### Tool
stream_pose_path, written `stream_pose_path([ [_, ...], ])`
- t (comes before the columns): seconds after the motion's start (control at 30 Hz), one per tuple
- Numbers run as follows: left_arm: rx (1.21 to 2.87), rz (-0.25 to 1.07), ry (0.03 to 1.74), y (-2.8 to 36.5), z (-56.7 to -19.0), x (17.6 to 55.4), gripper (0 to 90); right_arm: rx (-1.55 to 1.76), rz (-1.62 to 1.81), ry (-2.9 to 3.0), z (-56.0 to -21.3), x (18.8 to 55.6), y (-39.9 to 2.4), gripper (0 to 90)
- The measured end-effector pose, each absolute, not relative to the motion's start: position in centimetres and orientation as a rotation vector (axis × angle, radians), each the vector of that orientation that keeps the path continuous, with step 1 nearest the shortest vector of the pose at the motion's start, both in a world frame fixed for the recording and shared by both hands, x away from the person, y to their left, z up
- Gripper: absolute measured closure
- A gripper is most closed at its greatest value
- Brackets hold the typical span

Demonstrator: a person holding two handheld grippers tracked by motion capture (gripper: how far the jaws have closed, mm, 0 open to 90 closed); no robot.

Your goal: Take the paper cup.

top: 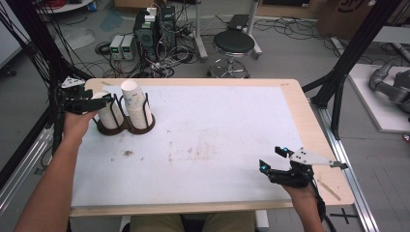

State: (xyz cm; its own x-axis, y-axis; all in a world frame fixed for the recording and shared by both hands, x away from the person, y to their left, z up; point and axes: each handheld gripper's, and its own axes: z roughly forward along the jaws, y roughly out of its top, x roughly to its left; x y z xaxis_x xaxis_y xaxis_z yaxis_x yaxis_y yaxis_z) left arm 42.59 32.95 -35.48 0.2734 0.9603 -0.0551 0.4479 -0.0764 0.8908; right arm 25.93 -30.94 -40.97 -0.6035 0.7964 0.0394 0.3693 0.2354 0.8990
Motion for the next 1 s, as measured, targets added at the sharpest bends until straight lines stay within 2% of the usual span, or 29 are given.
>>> stream_pose_path([
  [0.17,1.673,0.737,1.291,32.8,-35.4,42.5,35.4,1.071,1.333,2.083,-41.0,25.9,-31.0,20.4],
  [0.57,1.643,0.764,1.249,33.0,-34.3,41.9,36.7,1.072,1.331,2.084,-41.0,25.9,-31.0,20.4],
  [1.0,1.497,0.858,1.150,33.4,-29.2,39.6,37.2,1.065,1.335,2.090,-40.9,25.9,-30.8,20.4],
])
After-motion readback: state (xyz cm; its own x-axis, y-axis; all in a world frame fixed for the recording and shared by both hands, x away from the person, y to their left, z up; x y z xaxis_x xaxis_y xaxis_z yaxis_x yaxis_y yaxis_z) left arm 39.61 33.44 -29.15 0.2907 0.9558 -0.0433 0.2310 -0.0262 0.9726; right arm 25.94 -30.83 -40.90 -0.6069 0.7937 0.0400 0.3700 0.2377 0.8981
